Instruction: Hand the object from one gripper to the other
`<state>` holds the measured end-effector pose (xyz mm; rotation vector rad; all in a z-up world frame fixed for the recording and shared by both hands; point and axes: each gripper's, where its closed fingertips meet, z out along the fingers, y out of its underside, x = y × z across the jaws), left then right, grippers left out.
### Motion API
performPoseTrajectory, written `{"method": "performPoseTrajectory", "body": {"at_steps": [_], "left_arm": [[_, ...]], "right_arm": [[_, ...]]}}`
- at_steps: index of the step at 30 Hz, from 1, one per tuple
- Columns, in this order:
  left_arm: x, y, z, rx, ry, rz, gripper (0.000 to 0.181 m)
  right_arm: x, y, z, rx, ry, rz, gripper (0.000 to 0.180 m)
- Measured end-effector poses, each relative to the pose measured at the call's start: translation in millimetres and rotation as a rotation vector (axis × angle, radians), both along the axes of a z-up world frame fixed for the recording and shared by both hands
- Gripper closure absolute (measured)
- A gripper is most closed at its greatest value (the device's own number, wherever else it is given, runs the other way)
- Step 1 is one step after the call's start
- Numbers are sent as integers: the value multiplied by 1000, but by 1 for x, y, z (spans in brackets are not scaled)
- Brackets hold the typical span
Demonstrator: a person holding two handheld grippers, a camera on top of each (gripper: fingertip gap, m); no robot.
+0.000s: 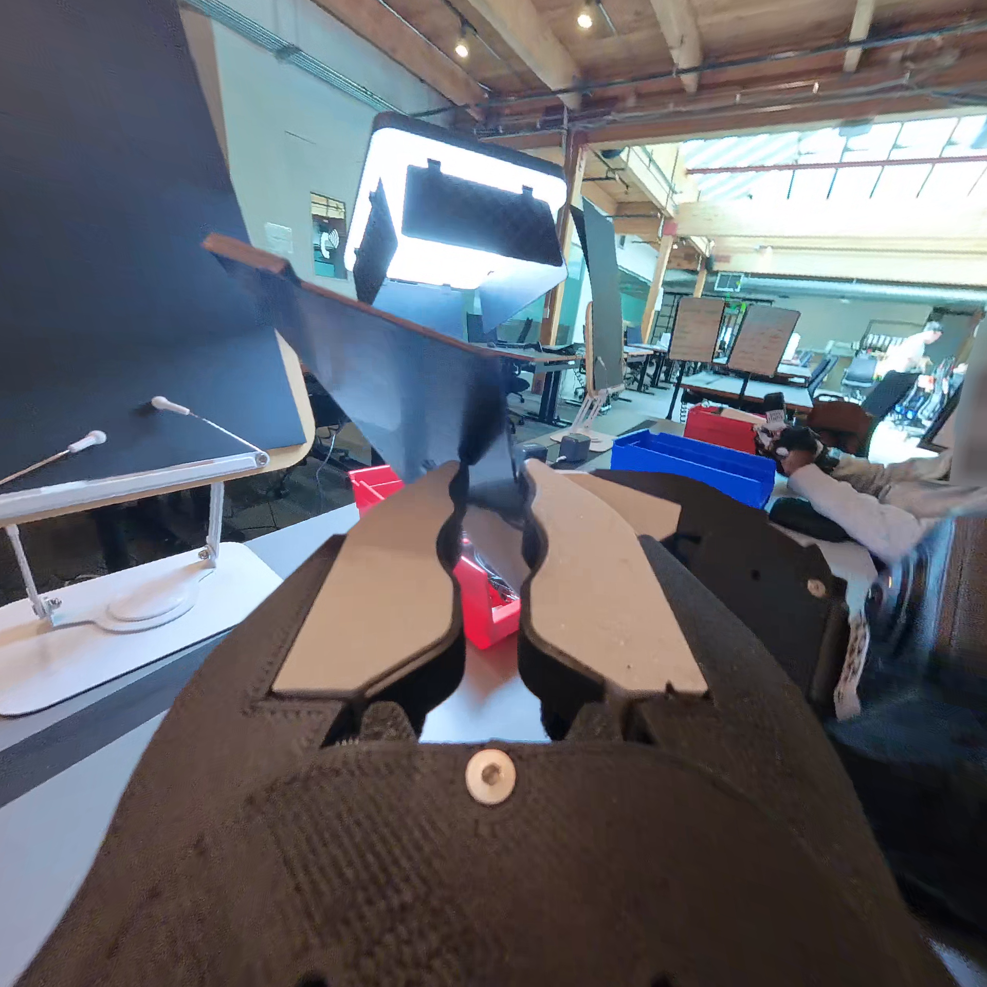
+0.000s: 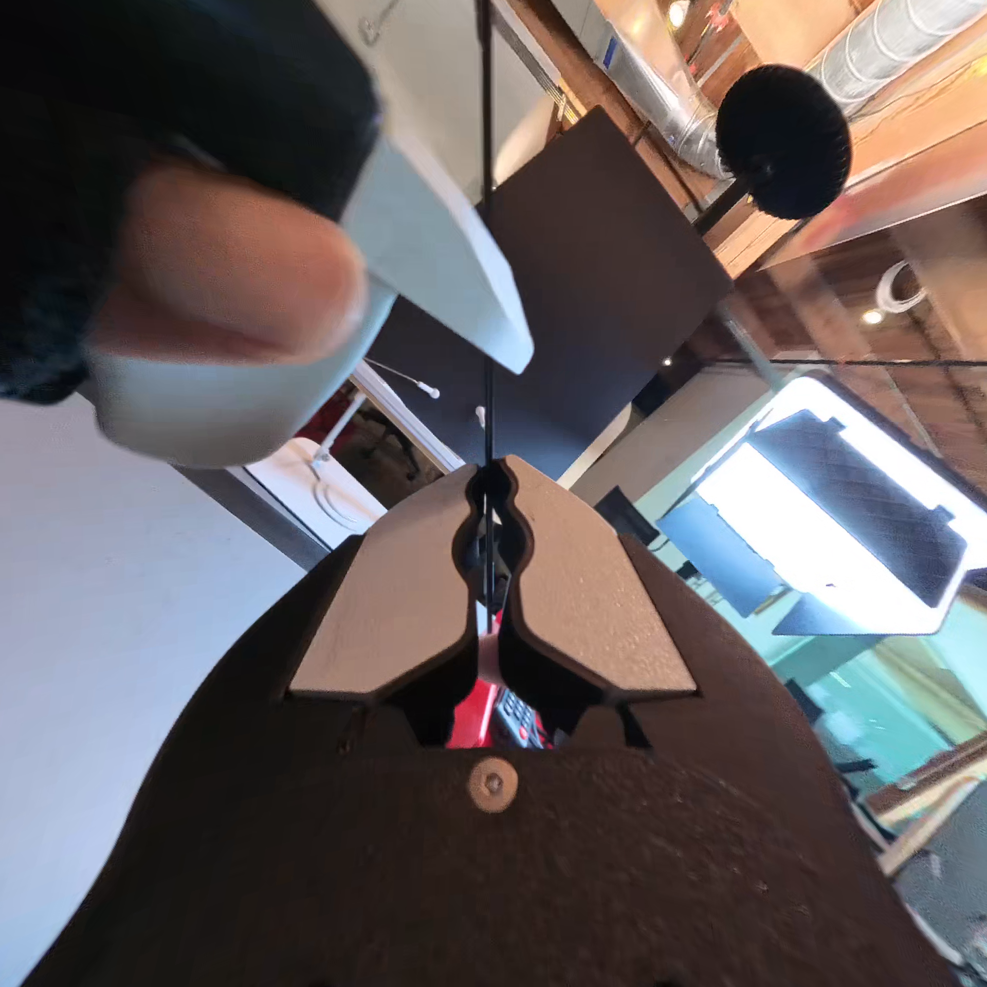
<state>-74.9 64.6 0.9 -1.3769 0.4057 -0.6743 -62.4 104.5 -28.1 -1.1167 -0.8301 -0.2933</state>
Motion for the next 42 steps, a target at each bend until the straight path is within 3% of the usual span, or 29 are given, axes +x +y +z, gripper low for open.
{"method": "performPoseTrajectory", "body": {"at_steps": [4,7,10,14,17,20,22,23,24,28,30,36,42], "left_arm": [[-12,9,-7,-4,-4,24,170],[-26,15,-8,7,19,17,174],[-37,13,-4,28,31,-72,175],[-47,1,-4,-33,46,-288,178],[-48,-16,-1,-47,35,-447,179],[-41,-29,-6,-50,84,-545,179],[-33,-35,-8,-62,79,-607,179],[-31,-34,-9,-66,81,-606,179],[-30,-33,-10,-74,75,-603,178],[-43,0,-13,-98,83,-323,176],[-44,6,-3,-61,72,-194,161],[6,-14,12,58,69,-76,145],[5,-2,5,59,-6,66,152]], "right_arm": [[-7,2,-13,47,-96,-9,175],[-17,-5,-19,-11,-108,114,164],[-32,-22,-26,-200,-102,400,134],[-25,-58,-12,-446,2,801,140],[-7,-56,6,-571,159,913,139],[-4,-56,2,-661,211,996,132],[-10,-63,-2,-740,240,1072,142],[-11,-67,0,-728,259,1111,170],[-11,-67,3,-696,273,1121,176],[-12,-43,4,-526,229,852,178],[-7,-26,7,-408,201,661,178],[3,-5,10,-166,131,276,177],[1,-3,8,61,-10,31,178]]}}
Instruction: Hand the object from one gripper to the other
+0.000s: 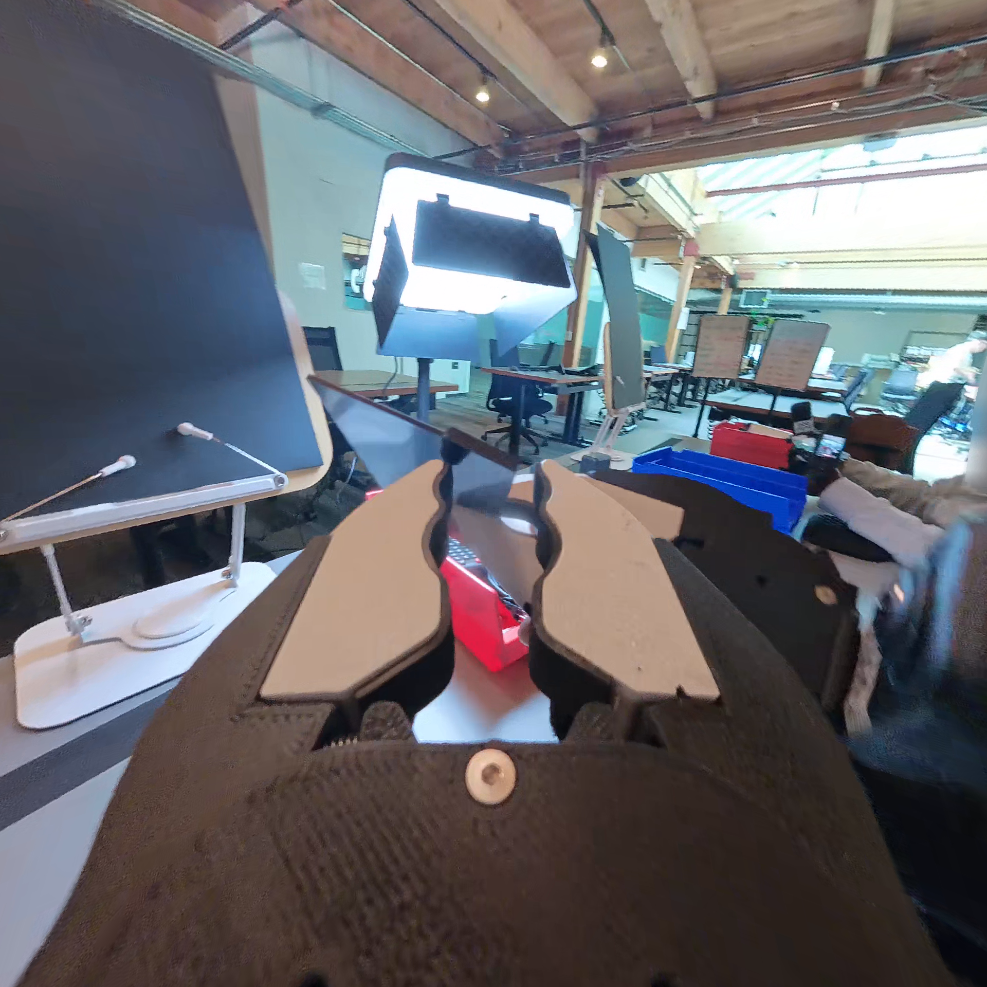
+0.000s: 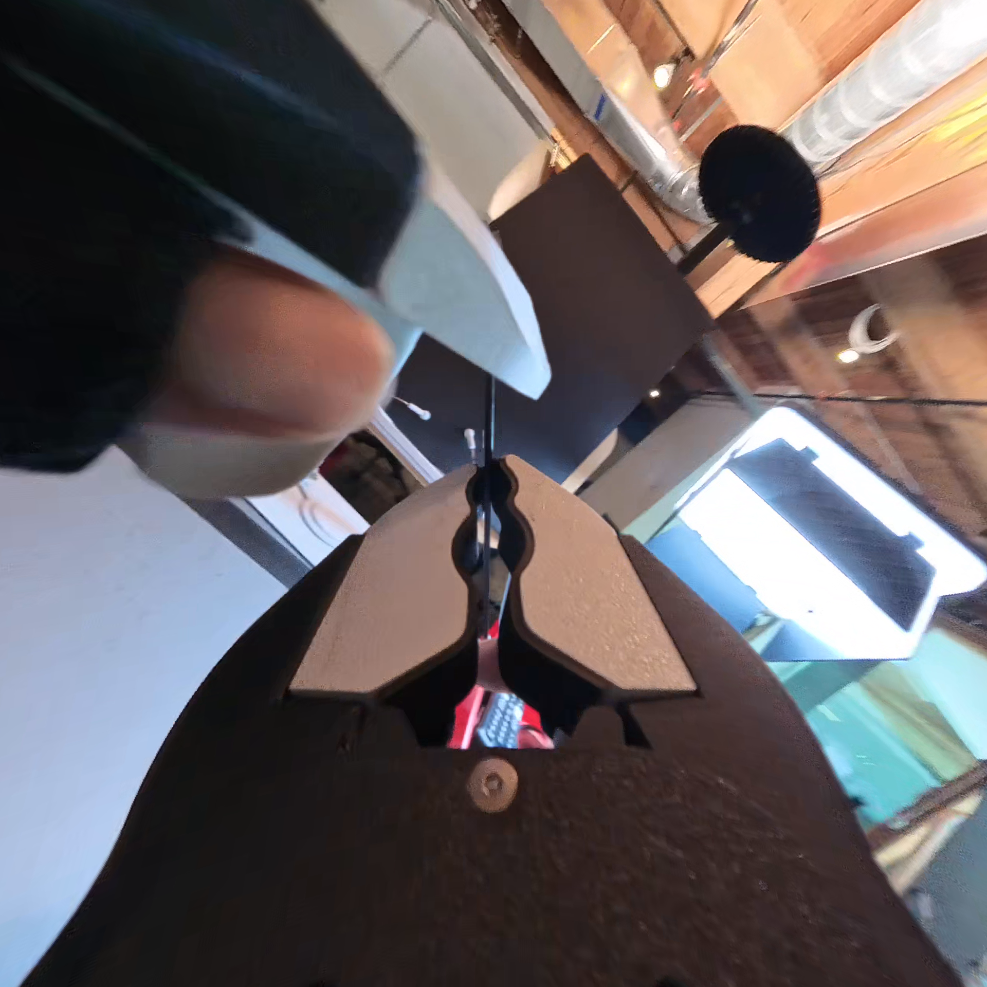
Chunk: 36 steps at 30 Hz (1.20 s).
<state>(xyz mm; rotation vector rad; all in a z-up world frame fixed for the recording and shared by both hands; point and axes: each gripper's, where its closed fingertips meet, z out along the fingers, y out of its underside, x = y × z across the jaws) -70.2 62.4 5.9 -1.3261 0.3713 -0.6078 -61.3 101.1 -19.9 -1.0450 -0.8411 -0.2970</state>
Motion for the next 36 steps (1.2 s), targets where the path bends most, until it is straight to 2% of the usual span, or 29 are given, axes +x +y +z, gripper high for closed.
{"method": "performPoseTrajectory", "body": {"at_steps": [4,6,8,9,11,13,16,20,22,23,26,29,33,36], "left_arm": [[-14,10,-6,-25,-27,13,166],[-21,15,-9,-34,-9,23,171],[-28,19,-10,-22,6,14,178],[-30,19,-11,-21,22,-6,179],[-36,20,-11,-1,80,-43,179],[-40,16,-12,-8,141,-126,179],[-38,-1,-18,-21,239,-334,179],[-30,-27,-26,-16,350,-505,179],[-22,-38,-25,-10,358,-570,179],[-18,-41,-26,-16,361,-591,179],[-25,-28,-20,-30,299,-508,176],[-34,-15,-10,-82,180,-436,173],[-31,-26,-2,-209,41,-565,158],[-25,-31,-4,-294,-30,-647,151]], "right_arm": [[-6,2,-9,32,-63,-37,176],[-12,3,-19,-15,-109,-14,168],[-24,-2,-32,-88,-182,74,154],[-30,-7,-37,-128,-204,130,153],[-40,-25,-41,-243,-224,309,145],[-40,-47,-29,-313,-189,490,145],[-24,-61,-2,-436,-43,671,142],[-4,-52,2,-605,70,781,127],[-7,-57,-8,-708,87,879,133],[-10,-61,-12,-717,84,915,155],[-13,-63,-6,-616,92,931,176],[-15,-58,1,-341,14,774,178],[-10,-55,7,47,-136,586,178],[-7,-45,3,236,-252,431,177]]}}
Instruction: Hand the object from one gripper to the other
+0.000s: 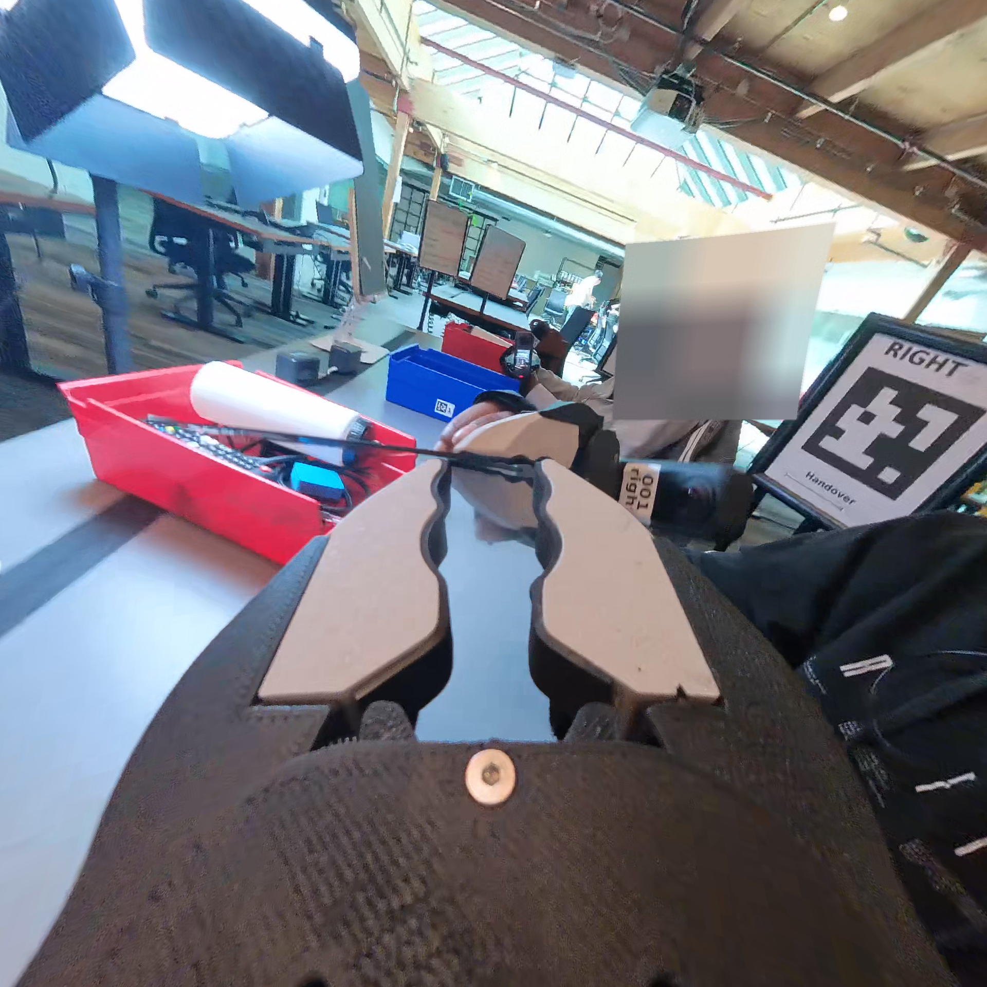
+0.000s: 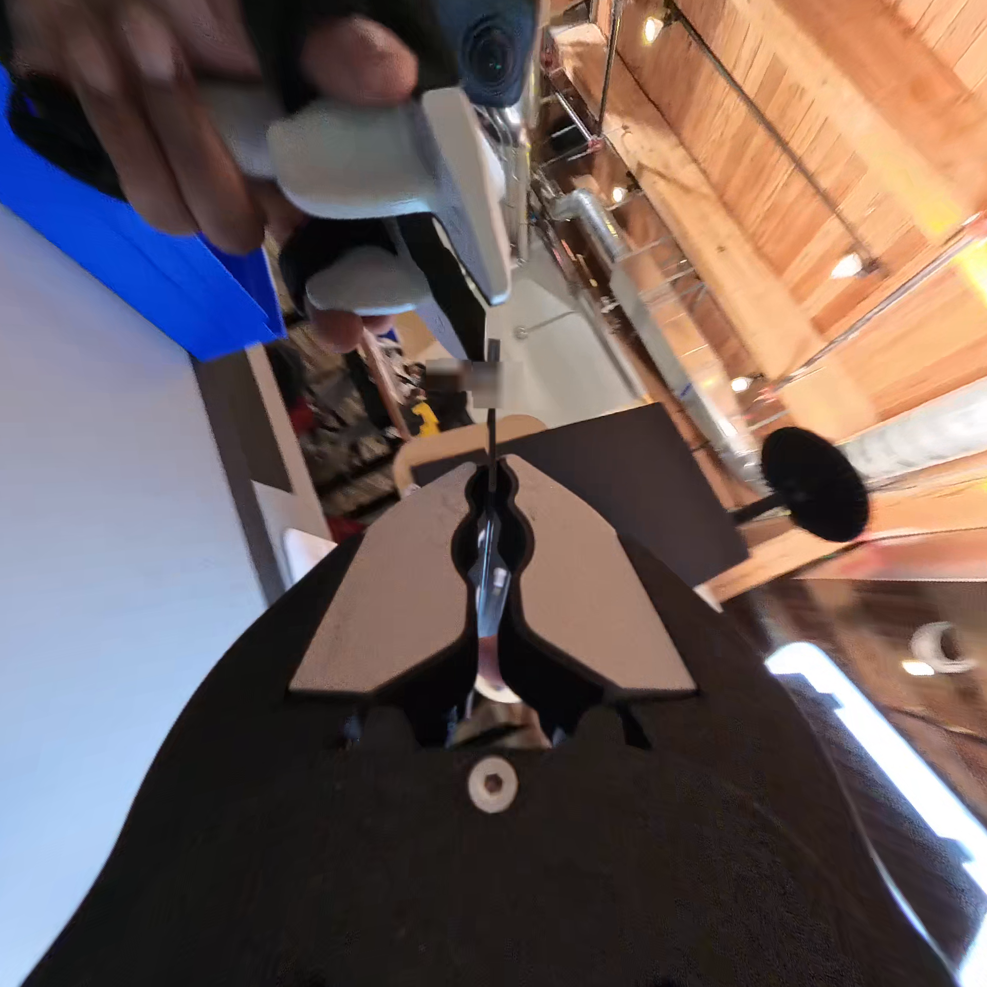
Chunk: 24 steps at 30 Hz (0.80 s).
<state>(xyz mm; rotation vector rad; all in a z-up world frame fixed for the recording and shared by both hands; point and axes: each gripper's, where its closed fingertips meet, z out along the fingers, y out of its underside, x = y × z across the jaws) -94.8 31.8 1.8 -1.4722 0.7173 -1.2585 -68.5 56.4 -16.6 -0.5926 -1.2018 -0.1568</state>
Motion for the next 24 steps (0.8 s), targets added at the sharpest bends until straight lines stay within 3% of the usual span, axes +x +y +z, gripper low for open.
{"method": "performPoseTrajectory", "body": {"at_steps": [4,10,11,13,15,17,19,24], "left_arm": [[9,22,-18,-120,-54,53,157],[9,49,-39,-177,-223,94,166],[8,51,-39,-157,-256,103,166],[2,53,-34,-116,-340,122,172],[-8,53,-26,-81,-437,136,176],[-21,50,-16,-6,-501,159,177],[-33,46,-7,52,-552,164,177],[-43,23,14,197,-681,94,177]], "right_arm": [[-4,4,-10,205,-45,-84,177],[-2,25,-30,178,-80,-127,176],[-1,28,-31,142,-71,-129,174],[3,33,-27,69,-34,-141,151],[5,33,-19,-41,11,-122,129],[6,24,-7,-186,101,3,120],[10,17,4,-367,213,139,121],[-4,4,4,-1082,406,571,124]]}}
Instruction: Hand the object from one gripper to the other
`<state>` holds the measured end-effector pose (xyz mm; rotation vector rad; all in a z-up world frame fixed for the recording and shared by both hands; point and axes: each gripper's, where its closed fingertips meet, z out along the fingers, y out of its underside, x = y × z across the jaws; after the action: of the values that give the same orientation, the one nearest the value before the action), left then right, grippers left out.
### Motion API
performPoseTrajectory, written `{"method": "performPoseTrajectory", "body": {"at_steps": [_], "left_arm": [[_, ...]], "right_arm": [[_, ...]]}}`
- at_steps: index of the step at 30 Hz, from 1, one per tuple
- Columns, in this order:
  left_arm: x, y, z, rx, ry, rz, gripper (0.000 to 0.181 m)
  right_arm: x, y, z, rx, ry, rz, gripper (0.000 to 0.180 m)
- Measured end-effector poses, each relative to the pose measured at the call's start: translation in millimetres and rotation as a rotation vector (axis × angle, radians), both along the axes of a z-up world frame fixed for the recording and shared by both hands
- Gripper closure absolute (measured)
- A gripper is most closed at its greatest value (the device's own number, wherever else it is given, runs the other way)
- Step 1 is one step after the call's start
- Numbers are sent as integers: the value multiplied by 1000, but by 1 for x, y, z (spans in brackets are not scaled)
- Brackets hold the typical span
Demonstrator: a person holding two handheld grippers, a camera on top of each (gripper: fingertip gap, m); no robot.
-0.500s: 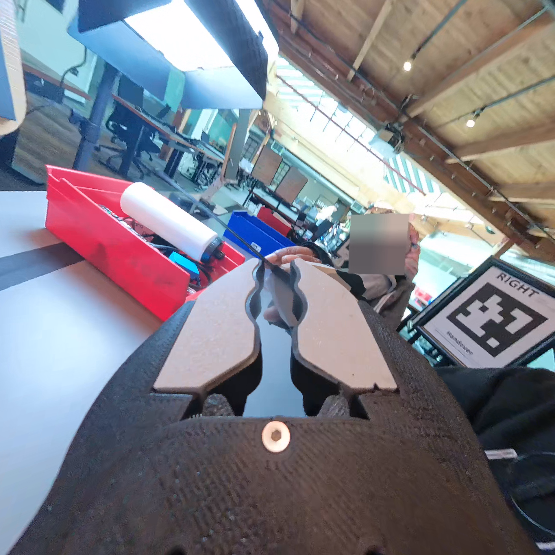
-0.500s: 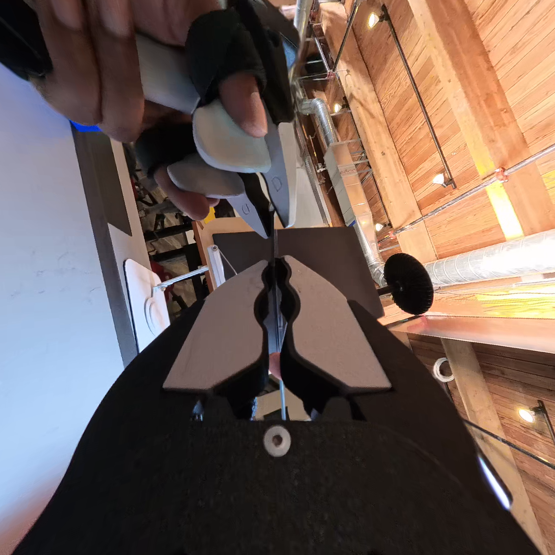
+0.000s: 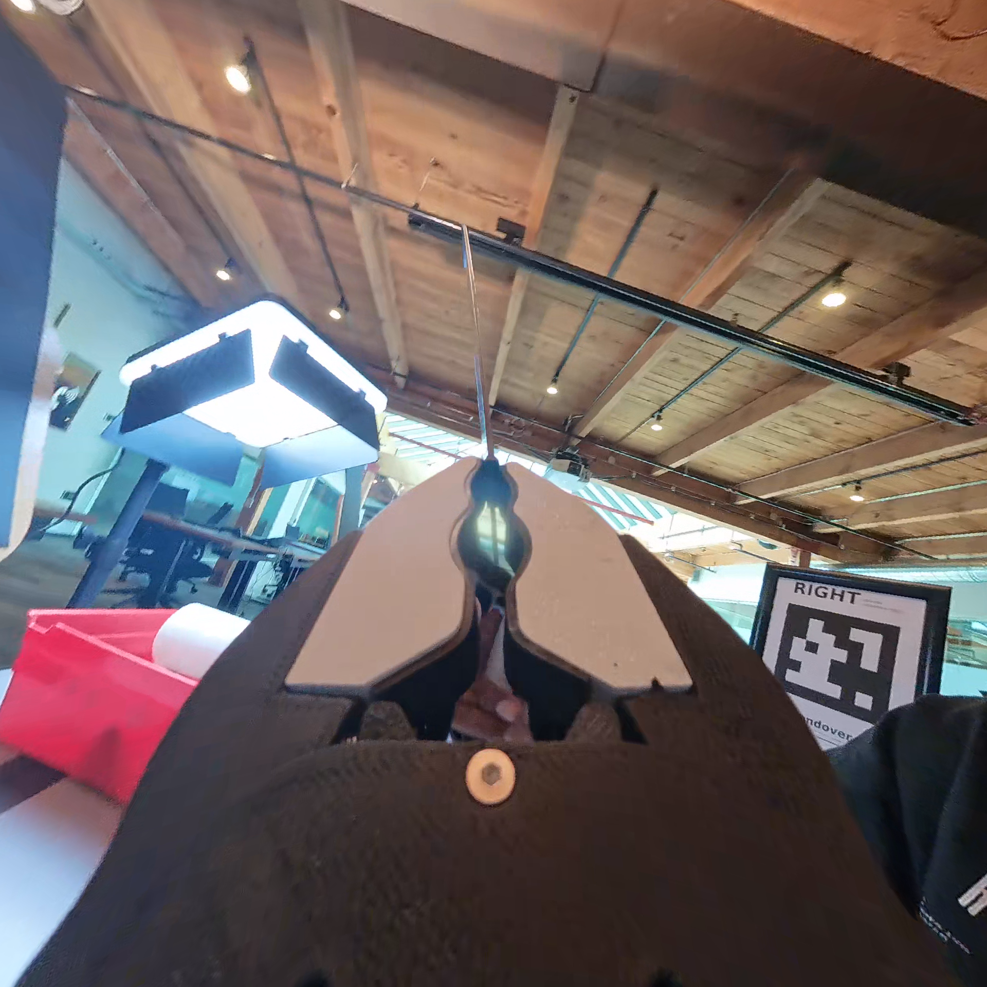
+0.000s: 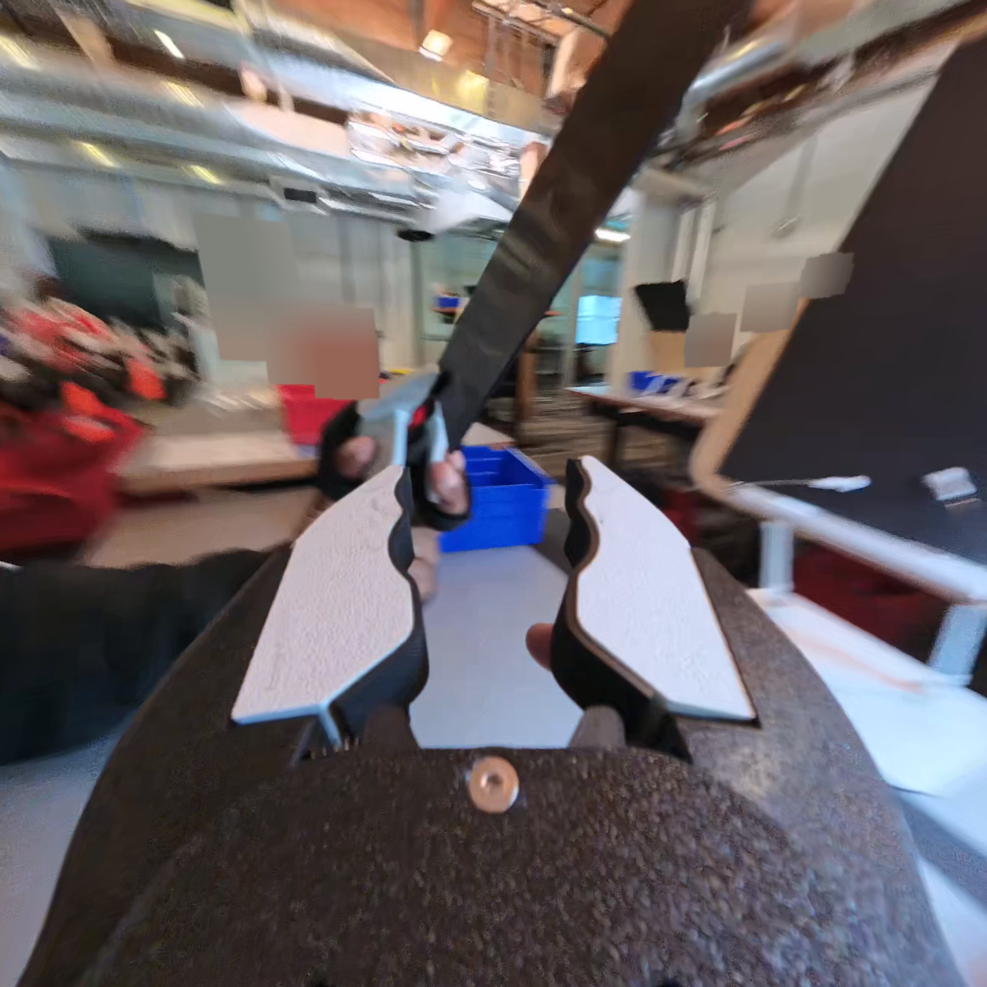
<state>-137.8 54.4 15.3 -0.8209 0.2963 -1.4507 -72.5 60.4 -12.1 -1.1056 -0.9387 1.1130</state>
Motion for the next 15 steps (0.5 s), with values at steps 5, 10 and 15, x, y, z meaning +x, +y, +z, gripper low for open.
{"method": "performPoseTrajectory", "body": {"at_steps": [5,10,15], "left_arm": [[25,-10,-8,50,29,-55,177],[37,-6,-23,57,211,-33,174],[27,1,-31,113,558,155,159]], "right_arm": [[-23,-25,-6,-204,26,213,151],[-15,-16,-11,-117,-63,141,177],[4,-8,-16,91,-221,68,178]]}}
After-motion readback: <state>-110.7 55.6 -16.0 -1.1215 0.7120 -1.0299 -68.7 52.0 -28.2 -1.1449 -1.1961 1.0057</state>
